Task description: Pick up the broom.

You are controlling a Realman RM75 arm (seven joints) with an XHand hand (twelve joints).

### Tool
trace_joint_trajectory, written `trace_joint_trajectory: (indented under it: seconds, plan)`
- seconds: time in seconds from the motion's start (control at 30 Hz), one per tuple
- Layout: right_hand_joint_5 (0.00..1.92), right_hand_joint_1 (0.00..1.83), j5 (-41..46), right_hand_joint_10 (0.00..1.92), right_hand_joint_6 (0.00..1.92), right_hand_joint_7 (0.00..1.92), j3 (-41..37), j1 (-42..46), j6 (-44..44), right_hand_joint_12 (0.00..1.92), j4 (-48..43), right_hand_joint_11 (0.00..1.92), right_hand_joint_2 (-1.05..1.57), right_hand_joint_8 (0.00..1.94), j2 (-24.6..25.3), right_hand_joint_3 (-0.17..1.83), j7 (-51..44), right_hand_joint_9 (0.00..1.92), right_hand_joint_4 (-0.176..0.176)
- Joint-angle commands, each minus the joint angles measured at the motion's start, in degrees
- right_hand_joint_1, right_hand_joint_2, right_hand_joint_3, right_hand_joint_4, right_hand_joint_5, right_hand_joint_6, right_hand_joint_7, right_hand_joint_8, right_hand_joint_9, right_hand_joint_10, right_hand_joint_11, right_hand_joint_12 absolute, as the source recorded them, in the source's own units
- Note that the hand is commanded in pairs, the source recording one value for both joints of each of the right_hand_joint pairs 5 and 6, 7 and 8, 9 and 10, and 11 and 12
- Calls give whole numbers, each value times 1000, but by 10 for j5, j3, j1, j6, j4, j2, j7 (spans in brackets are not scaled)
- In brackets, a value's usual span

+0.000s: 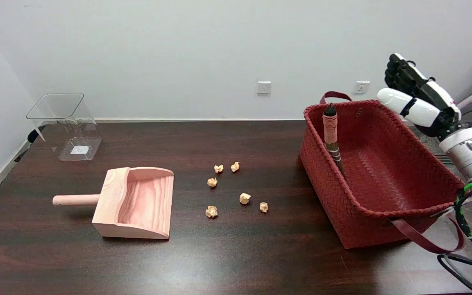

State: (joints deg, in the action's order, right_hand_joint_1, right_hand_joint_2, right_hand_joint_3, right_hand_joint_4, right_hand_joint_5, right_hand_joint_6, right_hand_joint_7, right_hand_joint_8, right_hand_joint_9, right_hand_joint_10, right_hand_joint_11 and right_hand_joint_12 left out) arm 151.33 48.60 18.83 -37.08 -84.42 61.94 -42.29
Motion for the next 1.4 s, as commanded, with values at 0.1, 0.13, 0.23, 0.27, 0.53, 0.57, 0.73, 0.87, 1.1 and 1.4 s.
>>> trace_joint_trajectory:
  seconds: [0.1, 0.13, 0.23, 0.27, 0.53, 0.57, 0.73, 0.87, 1.1, 1.4]
  plan:
    - [0, 799, -11, 0, 0, 0, 61, 34, 45, 0, -49, 0, 784, 0, -3, 191, 8, 0, 0]
    - [0, 800, -11, 0, 0, 0, 63, 34, 45, 0, -49, 0, 783, 0, -3, 191, 8, 0, 0]
    - [0, 800, -11, 0, 0, 0, 77, 32, 48, 0, -49, 0, 783, 0, -5, 195, 8, 0, 0]
    - [0, 799, -11, 0, 0, 0, 84, 29, 51, 0, -49, 0, 785, 0, -6, 198, 8, 0, 0]
    - [0, 798, -11, 0, 0, 0, 131, 9, 66, 0, -42, 0, 788, 0, -18, 183, 8, 0, 0]
    - [0, 798, -10, 0, 0, 0, 137, 6, 67, 0, -41, 0, 788, 0, -19, 192, 8, 0, 0]
    - [0, 802, -11, 0, 0, 40, 156, -2, 75, 0, -41, 0, 779, 40, -24, 164, 8, 0, 0]
    - [0, 800, -11, 0, 0, 83, 176, -5, 84, 0, -39, 0, 787, 83, -26, 175, 8, 0, 0]
    - [0, 798, -11, 0, 0, 104, 193, -7, 87, 0, -39, 0, 803, 104, -28, 142, 8, 0, 0]
    - [0, 796, -11, 0, 0, 125, 196, -8, 87, 0, -37, 0, 811, 125, -28, 150, 8, 0, 0]
